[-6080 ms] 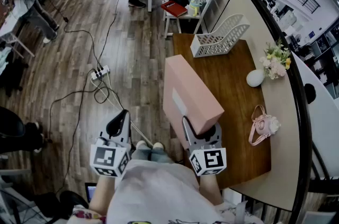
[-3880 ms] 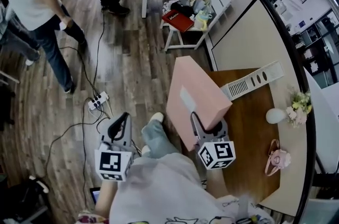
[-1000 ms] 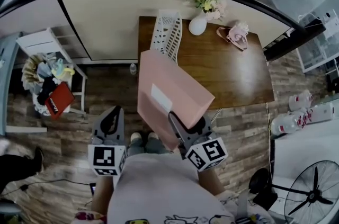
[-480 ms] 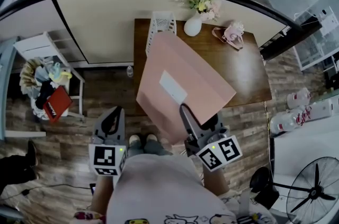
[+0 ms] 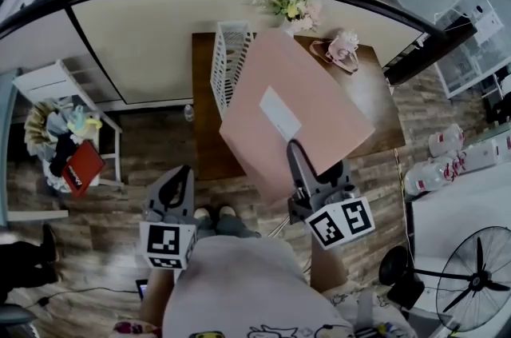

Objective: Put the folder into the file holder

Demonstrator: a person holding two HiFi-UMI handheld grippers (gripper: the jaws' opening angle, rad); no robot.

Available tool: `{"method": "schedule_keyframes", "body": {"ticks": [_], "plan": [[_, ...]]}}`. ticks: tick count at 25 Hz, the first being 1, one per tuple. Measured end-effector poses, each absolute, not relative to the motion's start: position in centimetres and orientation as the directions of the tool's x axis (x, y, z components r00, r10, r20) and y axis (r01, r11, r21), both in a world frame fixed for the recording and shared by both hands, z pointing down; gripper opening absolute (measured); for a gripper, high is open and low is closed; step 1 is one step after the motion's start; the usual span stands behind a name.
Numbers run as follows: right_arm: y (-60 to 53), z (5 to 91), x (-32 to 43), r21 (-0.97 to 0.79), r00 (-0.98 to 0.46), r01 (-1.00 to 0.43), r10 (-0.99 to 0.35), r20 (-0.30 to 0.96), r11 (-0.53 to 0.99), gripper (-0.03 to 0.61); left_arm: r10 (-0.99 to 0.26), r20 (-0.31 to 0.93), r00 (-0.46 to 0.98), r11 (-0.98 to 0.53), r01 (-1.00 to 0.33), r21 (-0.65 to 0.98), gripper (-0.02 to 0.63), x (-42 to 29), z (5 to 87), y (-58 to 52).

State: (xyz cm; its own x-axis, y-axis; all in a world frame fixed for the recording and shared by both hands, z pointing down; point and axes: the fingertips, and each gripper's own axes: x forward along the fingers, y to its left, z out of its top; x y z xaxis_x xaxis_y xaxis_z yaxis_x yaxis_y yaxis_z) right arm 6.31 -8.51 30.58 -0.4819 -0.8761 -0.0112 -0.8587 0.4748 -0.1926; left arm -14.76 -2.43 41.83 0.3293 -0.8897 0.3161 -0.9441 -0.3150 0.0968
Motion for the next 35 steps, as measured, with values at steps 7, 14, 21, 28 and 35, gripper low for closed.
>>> {"method": "schedule_keyframes", "body": {"ticks": [7, 14, 21, 28, 35], "plan": [[-10.6, 29.6, 7.5, -0.183, -0.407, -0.894, -0.912, -0.047, 0.409, 0.272, -0.878, 0.31, 0.365, -0.347, -0.931, 0.113, 0.014, -14.0, 41.9, -3.5], [-12.8, 28.9, 6.9, -0.138, -0.37, -0.915, -0.926, -0.083, 0.378, 0.272, -0.869, 0.314, 0.383, -0.363, -0.924, 0.122, 0.014, -13.7, 42.0, -4.4], [-14.7, 28.9, 5.9, -0.112, -0.34, -0.929, -0.933, -0.116, 0.352, 0.272, -0.863, 0.325, 0.386, -0.364, -0.922, 0.129, 0.014, -14.1, 42.6, -5.2], [-16.2, 28.9, 4.6, -0.097, -0.338, -0.931, -0.931, -0.139, 0.353, 0.272, -0.857, 0.333, 0.393, -0.372, -0.919, 0.127, 0.014, -13.9, 43.1, -6.2], [-17.4, 28.7, 3.0, -0.07, -0.327, -0.937, -0.928, -0.178, 0.344, 0.272, -0.854, 0.342, 0.393, -0.369, -0.92, 0.135, 0.014, -13.9, 43.3, -6.9]]}}
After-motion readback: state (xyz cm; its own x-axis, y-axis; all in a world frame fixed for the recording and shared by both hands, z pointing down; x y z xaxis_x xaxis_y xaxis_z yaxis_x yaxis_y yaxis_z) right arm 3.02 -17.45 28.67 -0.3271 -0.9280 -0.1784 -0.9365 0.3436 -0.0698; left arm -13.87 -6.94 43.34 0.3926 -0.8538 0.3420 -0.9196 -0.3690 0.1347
